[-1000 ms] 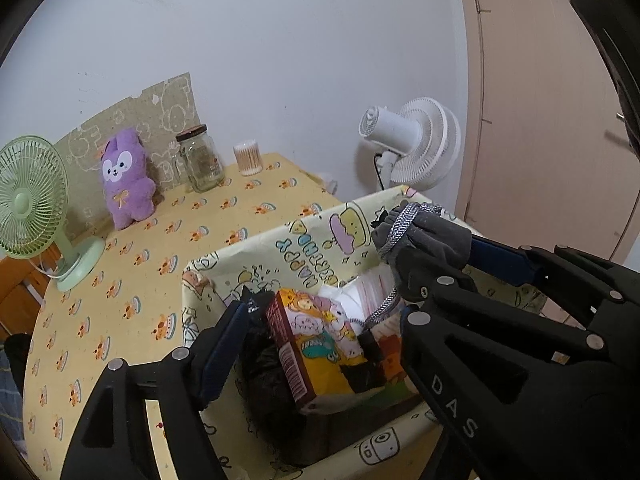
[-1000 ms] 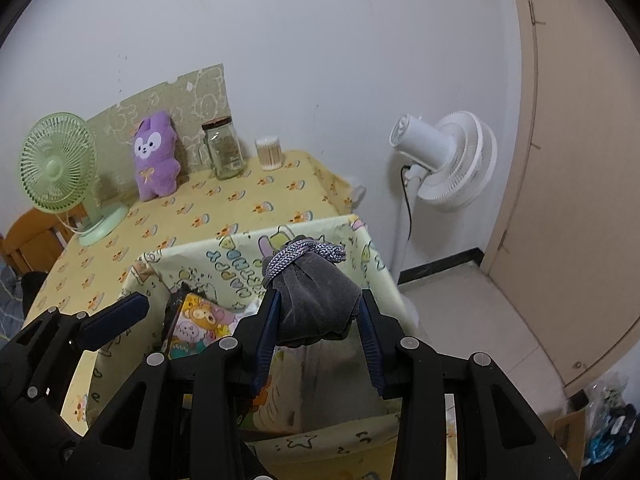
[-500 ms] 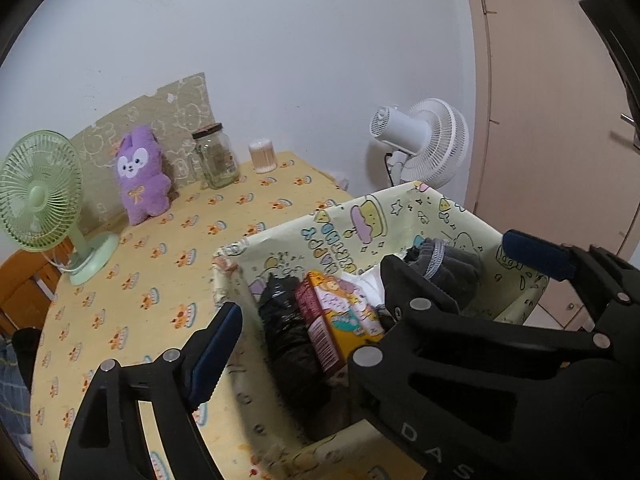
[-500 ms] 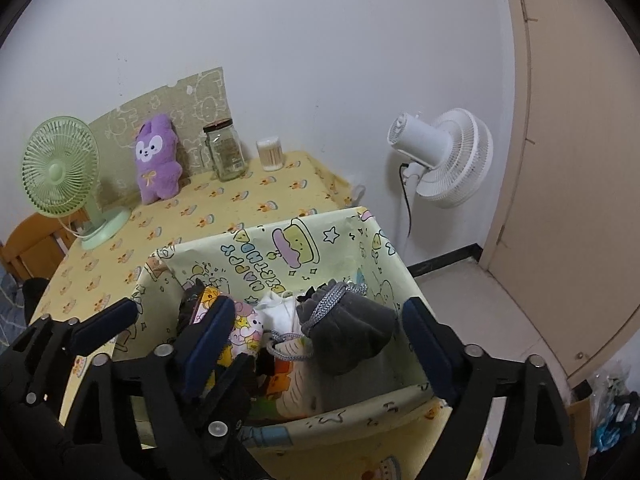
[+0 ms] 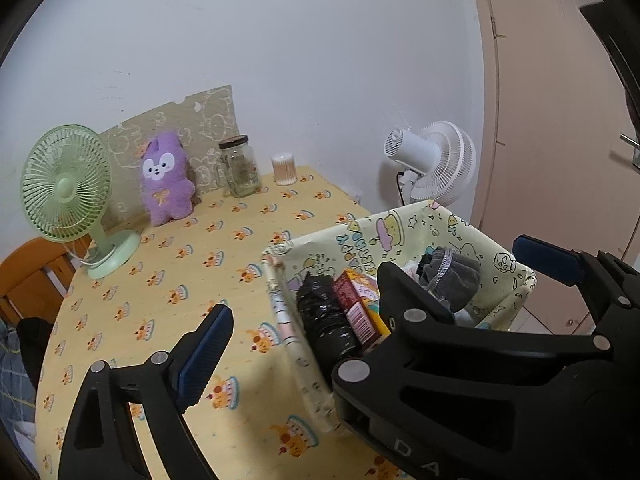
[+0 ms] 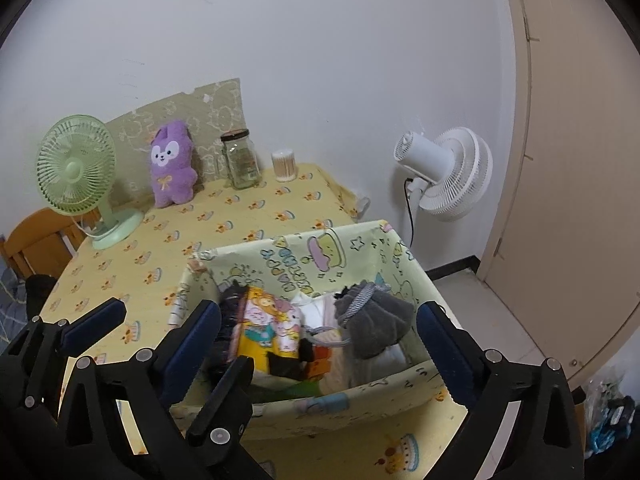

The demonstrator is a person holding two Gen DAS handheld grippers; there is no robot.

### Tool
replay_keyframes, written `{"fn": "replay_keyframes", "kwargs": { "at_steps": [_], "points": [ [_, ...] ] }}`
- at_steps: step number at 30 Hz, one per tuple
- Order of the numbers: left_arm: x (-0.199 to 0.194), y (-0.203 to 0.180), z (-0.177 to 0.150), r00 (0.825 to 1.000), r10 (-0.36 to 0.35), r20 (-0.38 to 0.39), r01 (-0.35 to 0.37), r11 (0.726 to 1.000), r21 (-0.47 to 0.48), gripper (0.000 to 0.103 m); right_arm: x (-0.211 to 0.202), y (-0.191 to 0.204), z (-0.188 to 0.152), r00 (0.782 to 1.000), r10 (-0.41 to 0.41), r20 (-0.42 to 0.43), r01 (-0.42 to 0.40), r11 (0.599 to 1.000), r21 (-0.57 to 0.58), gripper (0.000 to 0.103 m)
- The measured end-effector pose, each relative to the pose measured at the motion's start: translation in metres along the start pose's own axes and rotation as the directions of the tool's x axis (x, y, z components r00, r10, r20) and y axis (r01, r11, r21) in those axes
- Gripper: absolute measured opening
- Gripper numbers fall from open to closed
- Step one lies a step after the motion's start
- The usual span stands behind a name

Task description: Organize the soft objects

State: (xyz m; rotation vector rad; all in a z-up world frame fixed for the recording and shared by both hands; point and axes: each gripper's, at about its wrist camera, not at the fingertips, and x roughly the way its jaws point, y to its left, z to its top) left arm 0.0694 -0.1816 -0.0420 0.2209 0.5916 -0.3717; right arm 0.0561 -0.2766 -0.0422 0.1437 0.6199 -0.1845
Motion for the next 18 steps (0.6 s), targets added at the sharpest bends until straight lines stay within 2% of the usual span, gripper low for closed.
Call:
{"fn": "replay_keyframes", "kwargs": {
  "at_steps": [18],
  "points": [
    [-0.058,0.054,-0.010,0.994,0.089,0.066,-0.082,0.992,-0.095,0.096,-0.045,0.062,0.009,0.996,0.073,0.045,-0.070,0.995,-0.067,0.101]
  ]
}}
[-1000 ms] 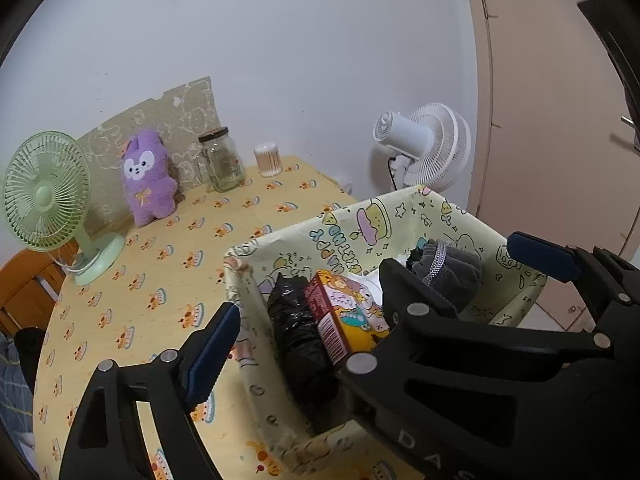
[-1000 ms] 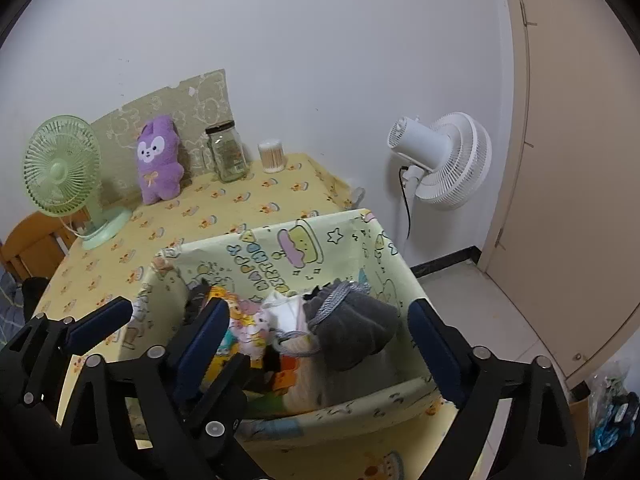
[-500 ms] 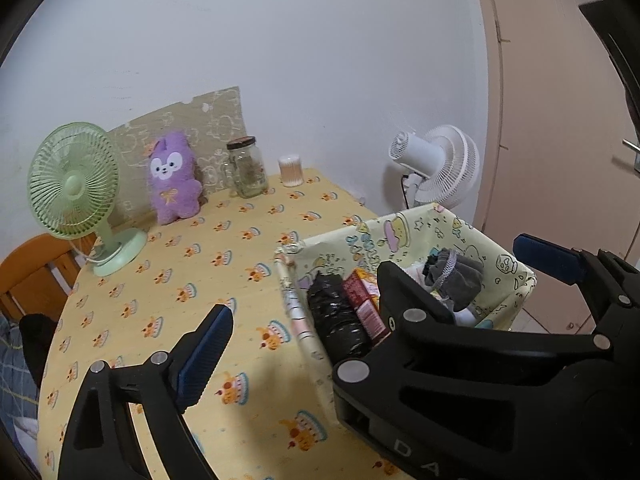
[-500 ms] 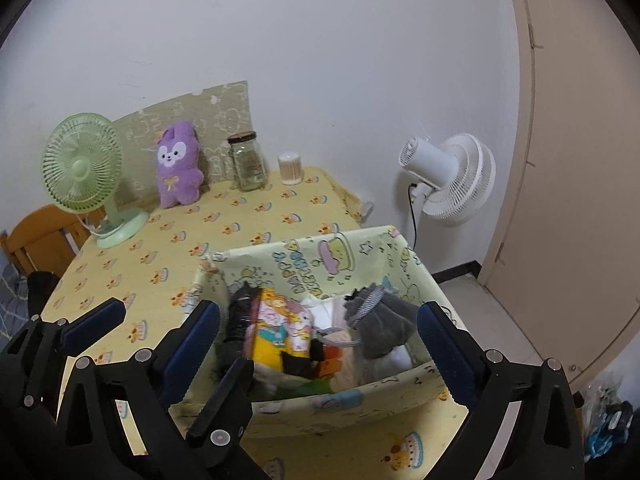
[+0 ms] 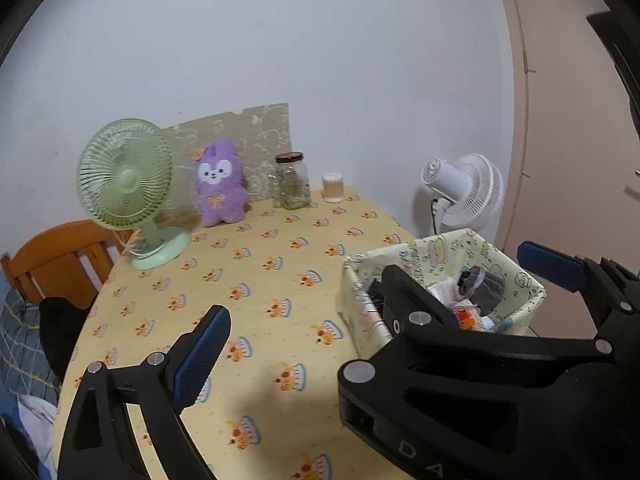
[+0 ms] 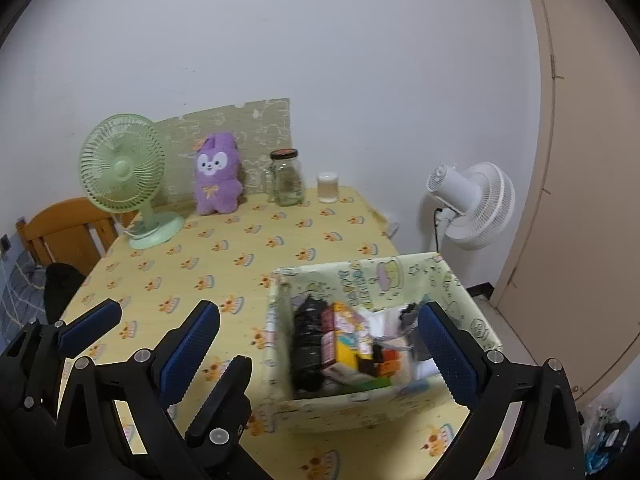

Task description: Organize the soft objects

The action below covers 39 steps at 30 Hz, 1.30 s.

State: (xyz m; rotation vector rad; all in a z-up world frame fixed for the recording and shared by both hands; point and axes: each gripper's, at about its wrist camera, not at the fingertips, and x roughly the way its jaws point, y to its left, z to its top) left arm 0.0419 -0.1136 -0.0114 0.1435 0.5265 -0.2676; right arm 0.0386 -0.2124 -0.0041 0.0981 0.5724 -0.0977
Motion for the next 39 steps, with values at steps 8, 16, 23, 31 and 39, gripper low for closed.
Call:
{"fn": "replay_keyframes", "kwargs": {
  "at_steps": [8,16,23,31,39],
  "points": [
    [-0.028,0.027,0.000,0.998,0.052,0.042,-0.052,0.999,-0.018,0.097,-0.020,0.031,0.004,0.998,0.057,0.028,-0.056,0.998,-0.021,0.101],
    [-0.053,0.053,-0.004,0.993,0.091,0.074,-0.088,0.995,-0.046,0.102,-0.040,0.057,0.008,0.994,0.094,0.064,-0.090,0.994,-0.058,0.101],
    [-0.074,0.074,-0.009,0.985,0.141,0.102,-0.134,0.988,-0.072,0.103,-0.057,0.072,0.008,0.989,0.111,0.096,-0.103,0.991,-0.086,0.101],
    [-0.093,0.094,-0.015,0.974,0.191,0.118,-0.179,0.978,-0.108,0.103,-0.077,0.077,0.004,0.983,0.133,0.129,-0.123,0.989,-0.083,0.101],
    [-0.105,0.115,-0.021,0.962,0.242,0.130,-0.220,0.962,-0.160,0.103,-0.094,0.071,-0.001,0.977,0.125,0.172,-0.114,0.991,-0.069,0.101]
  ]
}}
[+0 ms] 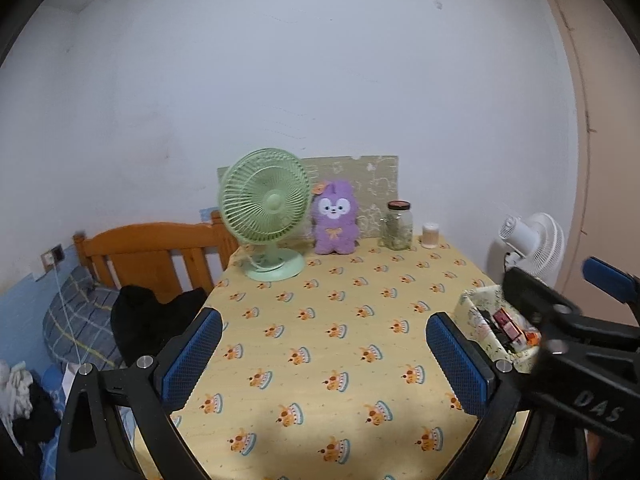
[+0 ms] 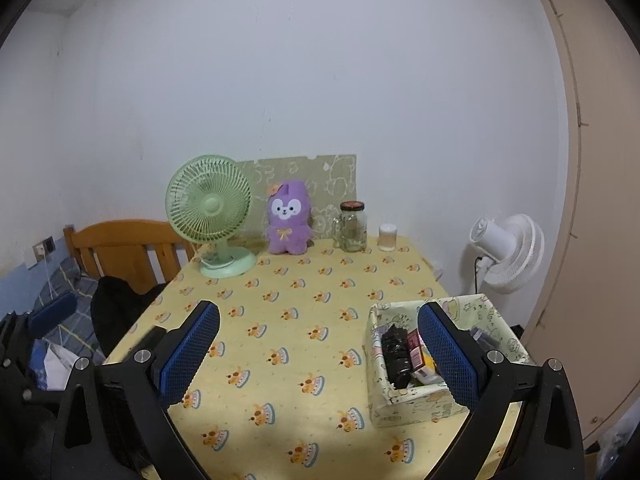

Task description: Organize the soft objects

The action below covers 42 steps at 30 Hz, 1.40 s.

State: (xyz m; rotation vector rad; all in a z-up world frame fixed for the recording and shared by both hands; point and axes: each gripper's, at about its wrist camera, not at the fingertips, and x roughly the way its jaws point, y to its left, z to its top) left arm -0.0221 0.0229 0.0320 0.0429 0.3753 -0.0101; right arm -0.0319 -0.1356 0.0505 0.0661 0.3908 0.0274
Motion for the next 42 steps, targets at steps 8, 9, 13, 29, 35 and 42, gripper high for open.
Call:
{"fn": "replay_keyframes", "kwargs": {
  "at_steps": [8,9,13,29,35,42],
  "points": [
    [-0.0016,0.0072,-0.0033,1.000,-0.003,-0.004,0.003,1.000,-0.016,0.103,-0.0032,-0.0022,-0.0012,1.000,0.005,0.004,-0.005,1.000,0.001,0.101],
    [-0.0012,0.0075,-0.0035,1.000,-0.004,-0.005,0.003,1.000,-0.017,0.103,-0.0031,-0.0024,-0.0012,1.000,0.002,0.005,-0.002,1.000,0.000,0.101],
    [0.0001,0.0075,-0.0032,1.000,0.000,-0.005,0.000,1.000,-0.024,0.103,-0.0042,-0.0032,-0.0014,1.000,-0.004,0.007,0.004,1.000,0.000,0.101],
    [0.0010,0.0093,-0.0055,1.000,0.004,-0.003,-0.004,1.000,-0.031,0.103,-0.0051,-0.0047,-0.0057,1.000,-0.009,0.017,0.009,1.000,0.006,0.103],
    [-0.0002,0.0081,-0.0067,1.000,-0.001,-0.004,0.001,0.999,-0.032,0.103,-0.0085,-0.0057,-0.0075,1.000,-0.015,0.018,0.015,1.000,0.005,0.103],
    [0.0007,0.0082,-0.0060,1.000,-0.011,-0.008,0.011,0.999,-0.047,0.103,-0.0091,-0.0074,-0.0072,1.000,-0.013,0.022,0.012,1.000,0.015,0.103]
  ]
}}
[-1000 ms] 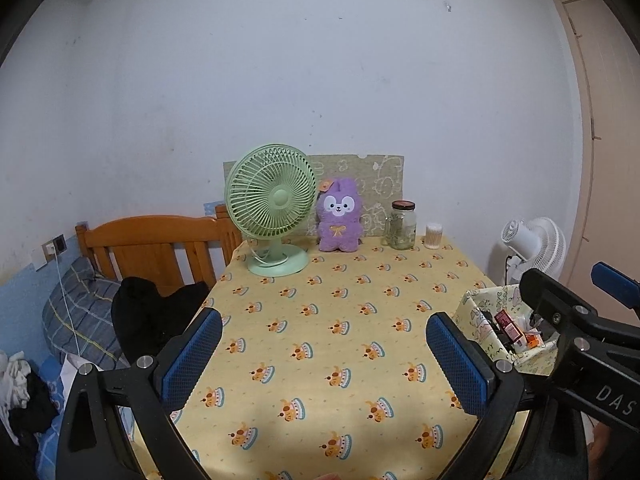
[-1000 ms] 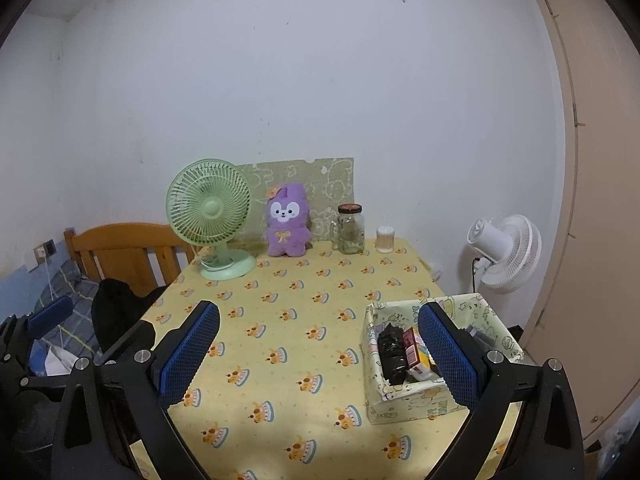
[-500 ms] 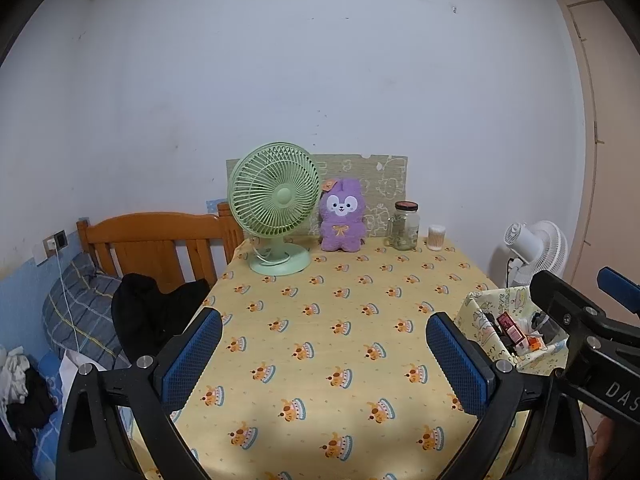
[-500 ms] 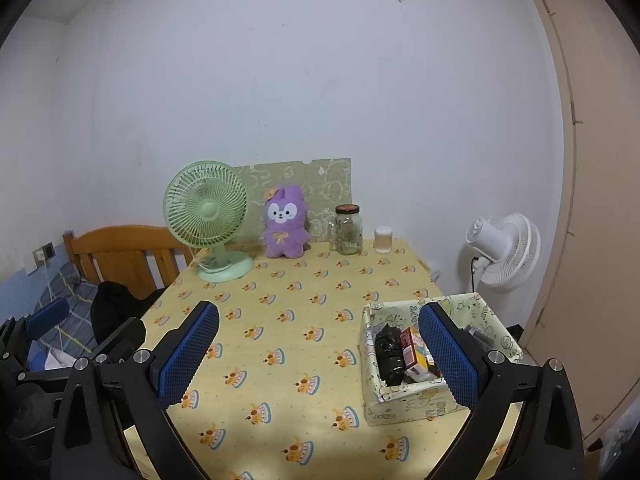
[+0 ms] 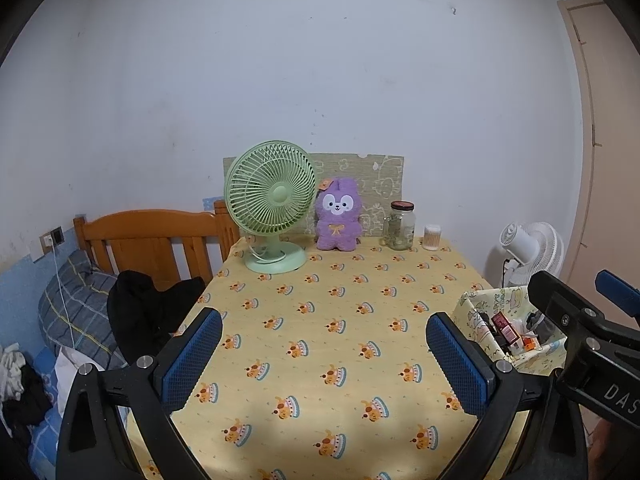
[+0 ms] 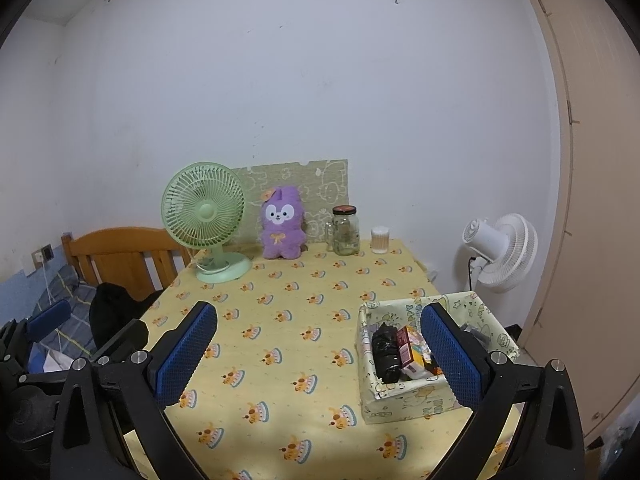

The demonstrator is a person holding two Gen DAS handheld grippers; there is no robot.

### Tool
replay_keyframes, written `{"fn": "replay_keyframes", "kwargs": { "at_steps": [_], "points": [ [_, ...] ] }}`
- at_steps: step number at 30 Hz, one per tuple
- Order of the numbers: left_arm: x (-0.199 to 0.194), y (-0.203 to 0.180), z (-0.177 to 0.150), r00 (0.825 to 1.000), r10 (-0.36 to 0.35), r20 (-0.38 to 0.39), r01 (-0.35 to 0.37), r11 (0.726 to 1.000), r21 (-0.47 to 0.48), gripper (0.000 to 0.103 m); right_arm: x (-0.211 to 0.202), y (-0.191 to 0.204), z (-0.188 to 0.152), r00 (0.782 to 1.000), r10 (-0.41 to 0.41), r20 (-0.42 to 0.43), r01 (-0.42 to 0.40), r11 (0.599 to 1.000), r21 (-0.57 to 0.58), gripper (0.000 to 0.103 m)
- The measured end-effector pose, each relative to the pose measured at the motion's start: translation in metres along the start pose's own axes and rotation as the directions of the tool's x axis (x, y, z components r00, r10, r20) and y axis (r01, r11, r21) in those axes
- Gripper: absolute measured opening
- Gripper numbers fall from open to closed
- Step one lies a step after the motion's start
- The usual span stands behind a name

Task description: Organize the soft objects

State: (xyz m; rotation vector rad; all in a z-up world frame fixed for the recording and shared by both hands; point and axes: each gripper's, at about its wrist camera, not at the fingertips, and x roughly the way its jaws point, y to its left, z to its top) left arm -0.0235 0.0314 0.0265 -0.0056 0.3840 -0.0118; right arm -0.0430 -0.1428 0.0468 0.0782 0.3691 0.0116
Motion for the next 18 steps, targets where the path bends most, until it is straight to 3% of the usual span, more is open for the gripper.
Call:
{"fn": "replay_keyframes", "kwargs": {
  "at_steps": [18],
  "points": [
    [-0.0009,0.0011,0.0001,1.000,0.005,0.000,-0.005,1.000,0.004,0.103,0.0008,-0.0002,-0.0002,1.000,0.000,-0.004,0.000,1.000,-0.001,0.103]
  ]
}}
